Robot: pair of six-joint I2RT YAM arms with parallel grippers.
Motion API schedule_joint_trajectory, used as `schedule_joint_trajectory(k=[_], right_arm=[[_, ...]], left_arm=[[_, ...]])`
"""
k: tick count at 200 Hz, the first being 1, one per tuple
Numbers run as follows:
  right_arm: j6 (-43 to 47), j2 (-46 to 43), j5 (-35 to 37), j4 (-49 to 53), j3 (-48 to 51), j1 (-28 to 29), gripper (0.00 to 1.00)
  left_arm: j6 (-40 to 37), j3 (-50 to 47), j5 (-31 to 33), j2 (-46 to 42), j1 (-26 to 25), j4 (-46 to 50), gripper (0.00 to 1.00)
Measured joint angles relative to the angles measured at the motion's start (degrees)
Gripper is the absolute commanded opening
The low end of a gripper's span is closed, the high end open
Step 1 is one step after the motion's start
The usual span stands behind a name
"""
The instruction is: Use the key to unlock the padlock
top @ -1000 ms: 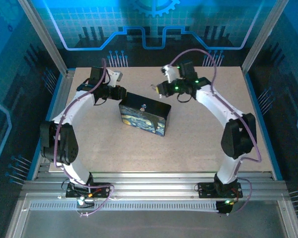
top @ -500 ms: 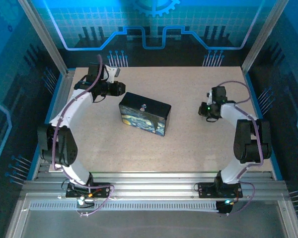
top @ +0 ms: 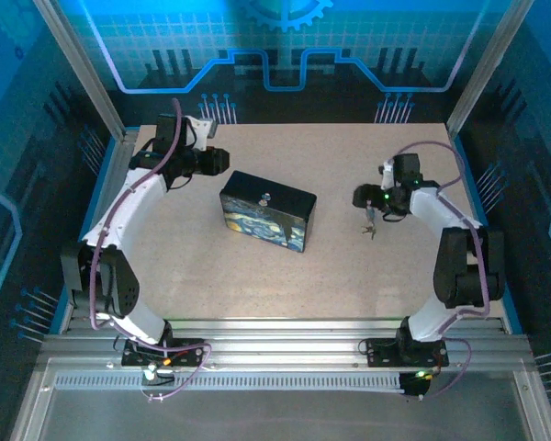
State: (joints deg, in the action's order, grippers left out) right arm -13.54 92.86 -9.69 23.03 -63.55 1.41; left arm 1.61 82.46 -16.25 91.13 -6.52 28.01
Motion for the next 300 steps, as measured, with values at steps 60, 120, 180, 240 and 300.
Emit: schedule_joint_trajectory(k=[60, 120, 180, 240, 300], right_arm=[[19.5, -9.8, -23.8, -2.4, -8.7, 13.2, 1.0], [35.6, -0.9, -21.1, 5.8, -17.3, 24.6, 1.0], [42.2, 1.2, -11.7, 4.5, -15.9, 27.1, 1.0], [44.3, 3.6, -8.9, 4.0, -15.5, 27.4, 1.0], [44.1, 7.0, -10.8, 5.9, -15.6, 27.3, 0.91]], left_arm=[[1.1, 0.9, 0.1, 0.0, -1.2, 0.9, 0.38], [1.1, 3.7, 0.8, 0.0, -3.4, 2.4, 0.38], [1.1, 3.7, 2.1, 0.0, -3.6, 3.9, 0.38], [1.0, 3.7, 2.6, 0.0, -3.6, 4.5, 0.38], [1.0, 3.7, 2.6, 0.0, -3.6, 4.8, 0.38]])
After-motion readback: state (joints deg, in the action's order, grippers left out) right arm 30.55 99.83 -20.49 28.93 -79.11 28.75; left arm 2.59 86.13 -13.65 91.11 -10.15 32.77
